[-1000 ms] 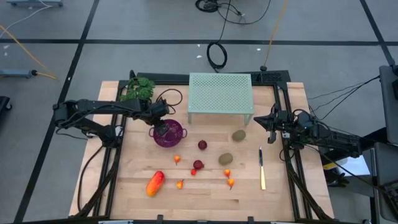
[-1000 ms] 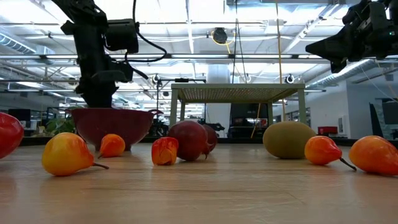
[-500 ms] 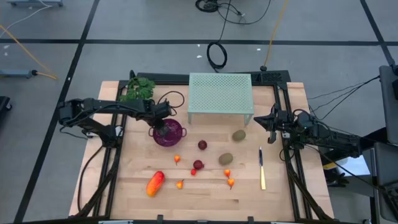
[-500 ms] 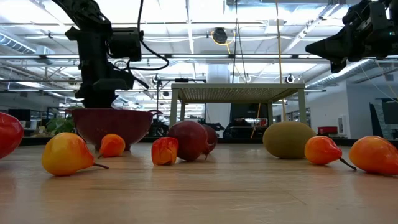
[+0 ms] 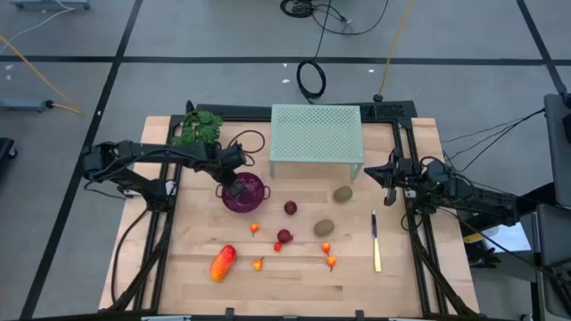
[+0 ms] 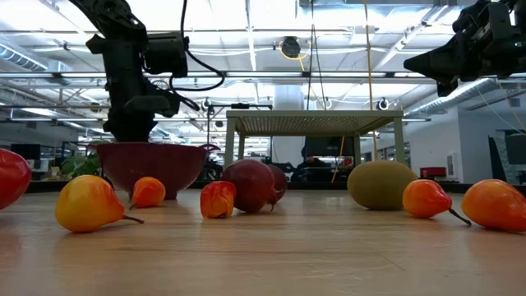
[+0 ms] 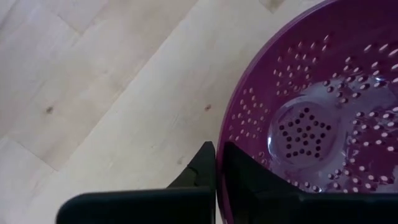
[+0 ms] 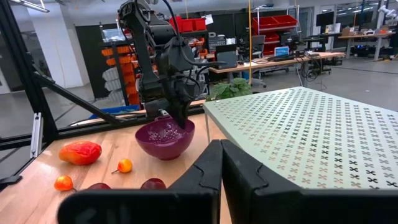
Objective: Pick & Place Fruit
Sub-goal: Put the strainer bowl on the shelf
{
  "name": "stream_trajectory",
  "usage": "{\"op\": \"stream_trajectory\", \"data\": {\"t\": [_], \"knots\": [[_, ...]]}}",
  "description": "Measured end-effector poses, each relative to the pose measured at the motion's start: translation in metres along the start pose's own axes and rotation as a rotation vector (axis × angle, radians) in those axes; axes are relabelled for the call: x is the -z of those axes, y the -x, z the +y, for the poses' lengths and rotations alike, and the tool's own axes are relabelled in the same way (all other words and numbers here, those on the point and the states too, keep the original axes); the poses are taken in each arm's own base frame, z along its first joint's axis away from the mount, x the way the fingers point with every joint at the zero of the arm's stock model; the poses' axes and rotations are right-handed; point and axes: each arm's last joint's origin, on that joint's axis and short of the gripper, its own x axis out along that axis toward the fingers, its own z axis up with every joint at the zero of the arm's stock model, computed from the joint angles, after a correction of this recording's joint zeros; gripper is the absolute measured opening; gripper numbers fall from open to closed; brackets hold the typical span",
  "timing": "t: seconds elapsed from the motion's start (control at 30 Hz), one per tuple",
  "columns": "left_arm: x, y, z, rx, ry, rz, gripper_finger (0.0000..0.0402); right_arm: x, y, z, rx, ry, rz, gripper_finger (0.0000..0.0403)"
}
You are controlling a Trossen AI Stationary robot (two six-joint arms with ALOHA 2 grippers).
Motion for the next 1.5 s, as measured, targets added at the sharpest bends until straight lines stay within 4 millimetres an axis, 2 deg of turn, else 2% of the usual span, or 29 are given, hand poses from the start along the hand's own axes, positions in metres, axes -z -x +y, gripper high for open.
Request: {"op": "stream_trajectory", "data": {"t": [0.17, 0.33, 0.43, 0.57, 0.87, 1.2, 1.37, 1.5], "knots": [[0.001, 0.000, 0.000, 0.023, 0.000, 0.016, 0.0005, 0.000, 0.000, 0.000, 0.000, 0.000, 0.000, 0.0000], [0.008, 0.012, -0.002, 0.069, -0.022, 0.016, 0.0001, 0.000, 0.000, 0.000, 0.000, 0.000, 0.000, 0.0000], [0.015, 0.027, -0.004, 0.073, -0.043, 0.009, 0.0000, 0.000, 0.000, 0.000, 0.000, 0.000, 0.000, 0.0000], [0.015, 0.058, -0.011, 0.068, -0.052, -0.014, 0.0000, 0.000, 0.000, 0.000, 0.000, 0.000, 0.000, 0.0000], [-0.012, 0.118, -0.028, 0.175, -0.049, -0.193, 0.0000, 0.000, 0.000, 0.000, 0.000, 0.000, 0.000, 0.0000], [-0.044, 0.185, -0.027, 0.237, 0.044, -0.429, 0.0000, 0.000, 0.000, 0.000, 0.000, 0.000, -0.001, 0.0000], [-0.067, 0.202, -0.027, 0.228, 0.028, -0.499, 0.0000, 0.000, 0.000, 0.000, 0.000, 0.000, 0.000, 0.0000], [-0.092, 0.204, -0.030, 0.209, 0.003, -0.509, 0.0000, 0.000, 0.000, 0.000, 0.000, 0.000, 0.000, 0.0000]]}}
